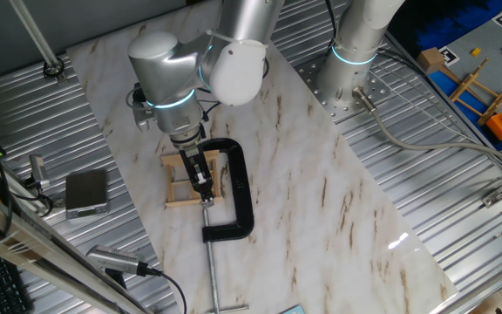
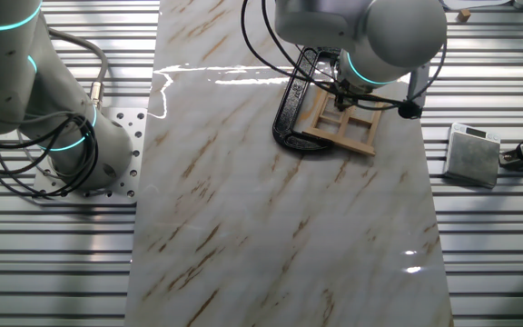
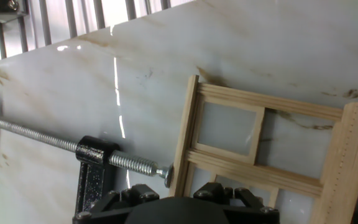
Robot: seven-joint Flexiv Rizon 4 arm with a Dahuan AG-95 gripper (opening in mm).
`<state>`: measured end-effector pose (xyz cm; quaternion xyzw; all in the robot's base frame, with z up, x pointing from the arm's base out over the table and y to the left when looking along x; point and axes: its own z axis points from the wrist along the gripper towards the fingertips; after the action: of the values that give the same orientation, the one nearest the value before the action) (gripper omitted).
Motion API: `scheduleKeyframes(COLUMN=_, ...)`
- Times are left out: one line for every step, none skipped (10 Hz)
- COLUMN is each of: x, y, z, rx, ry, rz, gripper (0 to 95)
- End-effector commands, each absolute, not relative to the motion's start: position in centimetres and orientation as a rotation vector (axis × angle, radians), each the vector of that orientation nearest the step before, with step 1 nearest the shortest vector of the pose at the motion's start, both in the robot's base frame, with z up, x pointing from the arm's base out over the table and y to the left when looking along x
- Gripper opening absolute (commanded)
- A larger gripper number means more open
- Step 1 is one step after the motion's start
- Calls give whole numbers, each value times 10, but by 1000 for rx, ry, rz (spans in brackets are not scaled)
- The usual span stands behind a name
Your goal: Open a sliding window
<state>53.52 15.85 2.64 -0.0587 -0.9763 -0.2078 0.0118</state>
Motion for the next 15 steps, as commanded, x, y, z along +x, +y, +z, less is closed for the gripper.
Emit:
scheduleKeyframes(x=537, y=163, z=25, rx=-186, ry=-3048, rz=-658, gripper=570)
scheduleKeyframes(x=538, y=165, z=25, rx=-188, ry=-3049, rz=-662, gripper=570)
scheduleKeyframes(x=539, y=167, z=26, rx=-190, ry=-3047, rz=-666, gripper=570)
scheduleKeyframes(x=541, y=169, z=28, rx=-191, ry=-3045, rz=-665, gripper=570)
scheduleKeyframes(x=542, y=171, z=28, rx=-193, ry=-3044, rz=-670, gripper=570)
scheduleKeyframes(x=543, y=175, z=27, rx=-201, ry=-3045, rz=-673, gripper=570)
scheduleKeyframes(x=544, y=177, z=26, rx=-206, ry=-3046, rz=-673, gripper=570)
scheduleKeyframes(x=544, y=179, z=26, rx=-207, ry=-3045, rz=-671, gripper=570)
scheduleKeyframes(x=545, y=179, z=26, rx=-208, ry=-3045, rz=-669, gripper=570)
scheduleKeyframes(x=545, y=179, z=27, rx=-208, ry=-3046, rz=-661, gripper=570)
scheduleKeyframes(x=545, y=179, z=27, rx=-208, ry=-3047, rz=-653, gripper=570)
scheduleKeyframes(x=545, y=180, z=27, rx=-209, ry=-3047, rz=-653, gripper=570)
scheduleKeyframes(x=545, y=180, z=28, rx=-212, ry=-3046, rz=-652, gripper=570)
scheduleKeyframes(x=544, y=180, z=30, rx=-215, ry=-3045, rz=-650, gripper=570)
scheduleKeyframes(x=543, y=181, z=31, rx=-216, ry=-3044, rz=-650, gripper=570)
